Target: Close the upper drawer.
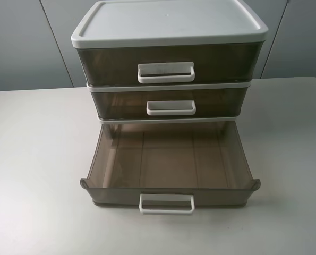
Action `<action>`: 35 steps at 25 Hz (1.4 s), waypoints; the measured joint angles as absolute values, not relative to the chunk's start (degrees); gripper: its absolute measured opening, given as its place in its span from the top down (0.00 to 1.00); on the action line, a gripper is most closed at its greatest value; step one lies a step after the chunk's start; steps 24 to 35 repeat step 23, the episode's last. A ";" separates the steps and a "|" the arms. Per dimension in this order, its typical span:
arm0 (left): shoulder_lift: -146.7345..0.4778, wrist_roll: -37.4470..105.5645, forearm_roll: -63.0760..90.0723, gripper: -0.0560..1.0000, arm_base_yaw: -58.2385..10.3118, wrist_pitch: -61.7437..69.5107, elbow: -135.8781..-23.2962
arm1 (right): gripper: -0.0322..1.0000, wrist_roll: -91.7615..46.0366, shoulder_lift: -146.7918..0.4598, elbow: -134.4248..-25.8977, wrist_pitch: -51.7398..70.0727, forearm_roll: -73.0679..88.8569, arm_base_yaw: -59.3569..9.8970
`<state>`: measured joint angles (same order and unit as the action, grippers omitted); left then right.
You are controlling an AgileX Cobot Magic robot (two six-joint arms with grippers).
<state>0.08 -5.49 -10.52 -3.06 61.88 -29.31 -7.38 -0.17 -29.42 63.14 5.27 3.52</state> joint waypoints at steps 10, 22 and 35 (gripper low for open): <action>0.08 -5.49 -10.52 0.24 -3.06 61.88 -29.31 | 0.48 -7.38 0.05 -29.42 63.00 5.27 3.52; 0.08 -5.49 -10.52 0.24 -3.06 61.88 -29.31 | 0.48 -7.38 0.05 -29.42 63.00 5.27 3.52; 0.08 -5.49 -10.52 0.24 -3.06 61.88 -29.31 | 0.48 -7.38 0.05 -29.42 63.00 5.27 3.52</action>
